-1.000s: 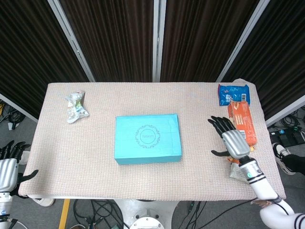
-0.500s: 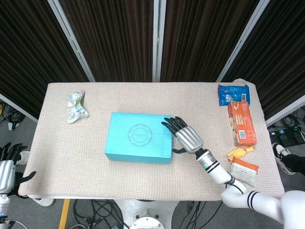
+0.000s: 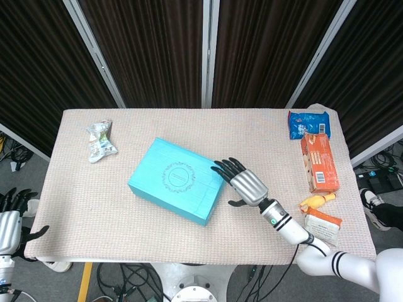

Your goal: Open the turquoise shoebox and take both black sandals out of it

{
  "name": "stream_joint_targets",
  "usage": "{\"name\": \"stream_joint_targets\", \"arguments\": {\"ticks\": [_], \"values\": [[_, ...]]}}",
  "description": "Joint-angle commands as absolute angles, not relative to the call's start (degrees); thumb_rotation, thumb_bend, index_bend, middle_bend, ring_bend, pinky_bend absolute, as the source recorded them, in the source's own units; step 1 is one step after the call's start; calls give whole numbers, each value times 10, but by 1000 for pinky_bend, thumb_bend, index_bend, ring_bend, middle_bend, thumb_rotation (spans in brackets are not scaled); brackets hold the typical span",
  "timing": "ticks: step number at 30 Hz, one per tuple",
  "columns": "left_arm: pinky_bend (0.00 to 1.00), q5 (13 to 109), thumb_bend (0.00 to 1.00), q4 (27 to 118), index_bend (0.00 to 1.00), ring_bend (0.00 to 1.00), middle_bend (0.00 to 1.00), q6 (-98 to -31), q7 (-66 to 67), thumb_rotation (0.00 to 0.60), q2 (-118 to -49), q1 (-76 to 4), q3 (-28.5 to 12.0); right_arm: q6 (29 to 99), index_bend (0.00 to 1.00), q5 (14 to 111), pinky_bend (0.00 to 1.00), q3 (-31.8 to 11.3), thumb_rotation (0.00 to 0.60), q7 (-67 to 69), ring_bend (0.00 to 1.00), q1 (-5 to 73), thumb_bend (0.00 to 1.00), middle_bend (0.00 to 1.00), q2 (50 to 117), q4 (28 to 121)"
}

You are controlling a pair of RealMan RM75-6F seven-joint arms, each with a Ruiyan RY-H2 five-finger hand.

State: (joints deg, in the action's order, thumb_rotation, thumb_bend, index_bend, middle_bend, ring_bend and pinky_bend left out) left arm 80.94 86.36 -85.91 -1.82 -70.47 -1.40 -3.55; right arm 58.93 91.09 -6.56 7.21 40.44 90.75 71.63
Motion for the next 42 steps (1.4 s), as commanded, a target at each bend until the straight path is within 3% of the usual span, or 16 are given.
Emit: {"name": "stream_joint_targets", "arguments": {"ticks": [1,9,13,15,21,24,31,42], "values": [[116,812,42,866,224,45,156,-860,-17,600,-705,-15,-36,577,0,896,0,-71,600,75,0,412,0,32,926,677],[116,807,42,870,224,46,156,-859,-13,600,-702,-12,-35,621,0,925,0,-66,600,106,0,434,10,51,1016,557],[116,806,41,868,224,45,156,-858,-15,600,-703,-12,-36,637,41,940,0,-58,600,122,0,444,70,93,1046,511],[116,805,41,867,224,46,156,-858,-16,600,-704,-12,-36,650,100,953,0,-50,600,129,0,448,147,118,1059,485],[116,804,41,862,224,46,156,-857,-19,600,-704,-10,-35,685,353,967,0,-35,600,166,0,447,516,275,1090,417],[116,805,42,862,224,46,156,-858,-20,600,-704,-10,-35,680,405,949,0,-41,600,223,0,441,593,319,1093,421],[116,808,41,864,224,46,156,-859,-18,600,-703,-11,-36,635,418,871,0,-84,600,397,1,428,613,343,1047,527],[116,810,42,867,224,46,156,-858,-17,600,-701,-13,-36,441,406,730,0,-174,600,663,0,441,498,343,943,699]]}}
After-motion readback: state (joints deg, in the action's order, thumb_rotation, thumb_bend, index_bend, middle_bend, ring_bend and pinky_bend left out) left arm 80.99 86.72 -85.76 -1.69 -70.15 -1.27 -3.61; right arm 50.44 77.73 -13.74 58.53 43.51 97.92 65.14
